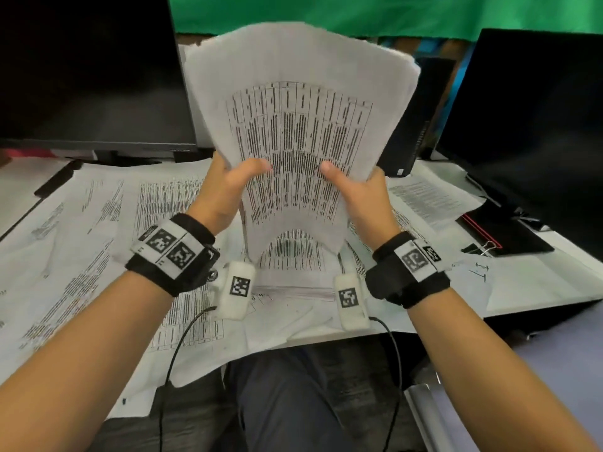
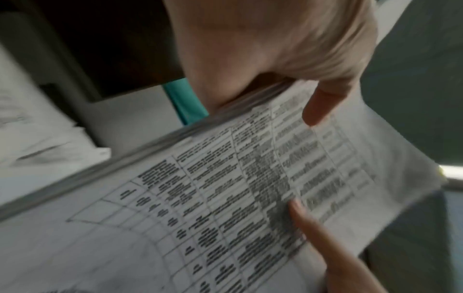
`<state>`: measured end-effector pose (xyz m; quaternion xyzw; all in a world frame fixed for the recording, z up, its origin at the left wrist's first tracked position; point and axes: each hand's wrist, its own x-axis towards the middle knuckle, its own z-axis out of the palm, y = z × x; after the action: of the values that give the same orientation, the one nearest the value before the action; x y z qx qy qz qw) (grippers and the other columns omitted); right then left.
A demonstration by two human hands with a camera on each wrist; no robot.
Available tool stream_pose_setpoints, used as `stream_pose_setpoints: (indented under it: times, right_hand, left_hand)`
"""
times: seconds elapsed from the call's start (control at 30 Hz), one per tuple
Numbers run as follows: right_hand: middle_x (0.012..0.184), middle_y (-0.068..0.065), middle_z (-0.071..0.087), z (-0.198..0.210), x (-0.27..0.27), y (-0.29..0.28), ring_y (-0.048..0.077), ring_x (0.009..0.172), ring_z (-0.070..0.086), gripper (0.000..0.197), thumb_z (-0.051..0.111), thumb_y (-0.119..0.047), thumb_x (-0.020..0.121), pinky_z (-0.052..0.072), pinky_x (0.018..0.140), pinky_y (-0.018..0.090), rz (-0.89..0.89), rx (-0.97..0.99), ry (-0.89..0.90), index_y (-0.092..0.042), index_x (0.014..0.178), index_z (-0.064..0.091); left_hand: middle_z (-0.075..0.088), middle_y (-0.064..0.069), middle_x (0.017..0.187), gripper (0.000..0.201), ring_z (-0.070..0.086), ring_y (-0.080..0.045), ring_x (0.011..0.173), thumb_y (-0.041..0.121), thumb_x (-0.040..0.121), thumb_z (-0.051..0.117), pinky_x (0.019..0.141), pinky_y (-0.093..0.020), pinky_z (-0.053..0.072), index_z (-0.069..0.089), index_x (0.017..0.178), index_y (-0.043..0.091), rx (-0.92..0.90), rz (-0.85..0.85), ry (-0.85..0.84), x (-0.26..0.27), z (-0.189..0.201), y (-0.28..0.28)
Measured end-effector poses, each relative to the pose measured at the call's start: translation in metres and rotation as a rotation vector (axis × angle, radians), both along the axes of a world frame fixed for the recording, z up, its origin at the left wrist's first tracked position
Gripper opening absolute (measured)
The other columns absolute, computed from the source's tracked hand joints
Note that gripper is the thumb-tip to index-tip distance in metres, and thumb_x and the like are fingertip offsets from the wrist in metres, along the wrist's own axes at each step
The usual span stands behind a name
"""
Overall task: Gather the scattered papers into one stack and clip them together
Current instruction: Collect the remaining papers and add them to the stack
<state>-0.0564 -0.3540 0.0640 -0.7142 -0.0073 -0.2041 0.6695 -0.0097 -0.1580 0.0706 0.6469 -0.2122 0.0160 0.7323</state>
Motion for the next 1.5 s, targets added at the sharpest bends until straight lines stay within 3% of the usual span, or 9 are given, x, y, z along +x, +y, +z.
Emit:
stream_pose_setpoints:
  times: [0.17,0.3,0.43,0.6,0.83,0.9,1.03,1.2,1.5]
  right_hand:
    - [0.124,0.003,0.066,-0.054,0.002,-0.004,0.019,0.11,0.064,0.024,0.067,-0.024,0.091,0.048,0.103,0.043,0.102,-0.135,0.394,-0.021,0.113,0.063]
    - [0.111,-0.002,0.072,-0.062,0.006,-0.003,0.012,0.101,0.068,0.025,0.068,-0.024,0.09,0.056,0.09,0.033,-0.029,-0.033,0.281,-0.02,0.115,0.065]
    - [0.101,-0.009,0.068,-0.067,0.016,-0.007,0.008,0.091,0.066,0.025,0.07,-0.015,0.089,0.054,0.082,0.025,-0.082,-0.157,0.378,-0.022,0.112,0.063]
    - [0.127,0.013,0.059,-0.112,0.043,-0.013,0.031,0.112,0.06,0.074,0.074,-0.038,0.069,0.053,0.094,0.046,-0.092,-0.403,0.734,-0.01,0.133,0.048]
    - [0.096,0.009,0.065,-0.096,0.034,-0.006,0.022,0.08,0.063,0.036,0.062,-0.012,0.094,0.057,0.065,0.029,0.043,0.019,0.755,0.001,0.128,0.053]
    - [0.111,0.016,0.067,-0.096,0.031,-0.004,0.03,0.093,0.066,0.043,0.06,-0.002,0.094,0.058,0.082,0.041,0.063,0.073,0.701,-0.002,0.136,0.05]
    - [0.128,0.01,0.064,-0.085,0.024,-0.01,0.028,0.114,0.064,0.056,0.063,-0.002,0.091,0.051,0.097,0.054,0.109,0.125,0.489,-0.018,0.14,0.044]
    - [0.13,0.001,0.064,-0.031,0.014,-0.009,0.02,0.117,0.064,0.062,0.072,-0.013,0.086,0.052,0.099,0.047,0.128,0.122,0.164,-0.022,0.139,0.04]
    - [0.12,-0.002,0.069,-0.004,-0.007,-0.004,0.009,0.109,0.066,0.047,0.074,-0.014,0.083,0.055,0.093,0.029,0.083,-0.012,0.016,-0.017,0.127,0.057]
  left_hand:
    - [0.048,-0.007,0.14,0.063,0.048,-0.025,0.126,0.033,0.085,0.065,0.108,-0.043,0.037,0.04,0.139,0.011,0.693,-0.062,0.322,0.02,-0.061,0.016]
    - [0.062,0.0,0.114,0.038,0.06,-0.023,0.109,0.024,0.086,0.067,0.092,-0.037,0.048,0.055,0.121,0.014,0.399,0.165,0.322,0.022,-0.074,0.009]
    - [0.058,-0.007,0.117,0.029,0.058,-0.024,0.097,0.015,0.096,0.052,0.068,-0.027,0.049,0.048,0.123,0.006,0.641,0.321,0.271,0.033,-0.094,0.004]
    - [0.034,-0.023,0.136,0.038,0.038,-0.039,0.122,0.011,0.095,0.042,0.101,-0.044,0.035,0.036,0.132,0.002,1.152,0.387,0.431,0.036,-0.114,-0.003]
    - [0.061,-0.013,0.096,0.045,0.058,-0.029,0.085,0.034,0.092,0.055,0.071,-0.03,0.046,0.056,0.115,-0.005,0.913,0.265,0.468,0.055,-0.119,0.012]
    - [0.055,-0.012,0.091,0.032,0.054,-0.025,0.08,0.022,0.096,0.051,0.063,-0.028,0.042,0.055,0.114,-0.005,0.816,0.251,0.44,0.054,-0.116,0.016]
    - [0.057,-0.006,0.112,0.018,0.059,-0.022,0.099,0.02,0.1,0.044,0.087,-0.039,0.051,0.044,0.116,0.013,0.565,0.268,0.301,0.032,-0.099,0.021]
    - [0.057,0.008,0.115,0.036,0.059,0.004,0.094,0.03,0.097,0.048,0.074,-0.011,0.051,0.032,0.128,0.022,0.183,0.234,-0.045,-0.002,-0.04,0.012]
    - [0.054,0.012,0.124,0.068,0.053,0.001,0.113,0.047,0.075,0.07,0.097,-0.016,0.041,0.044,0.134,0.024,0.16,0.028,-0.074,-0.011,-0.01,0.014]
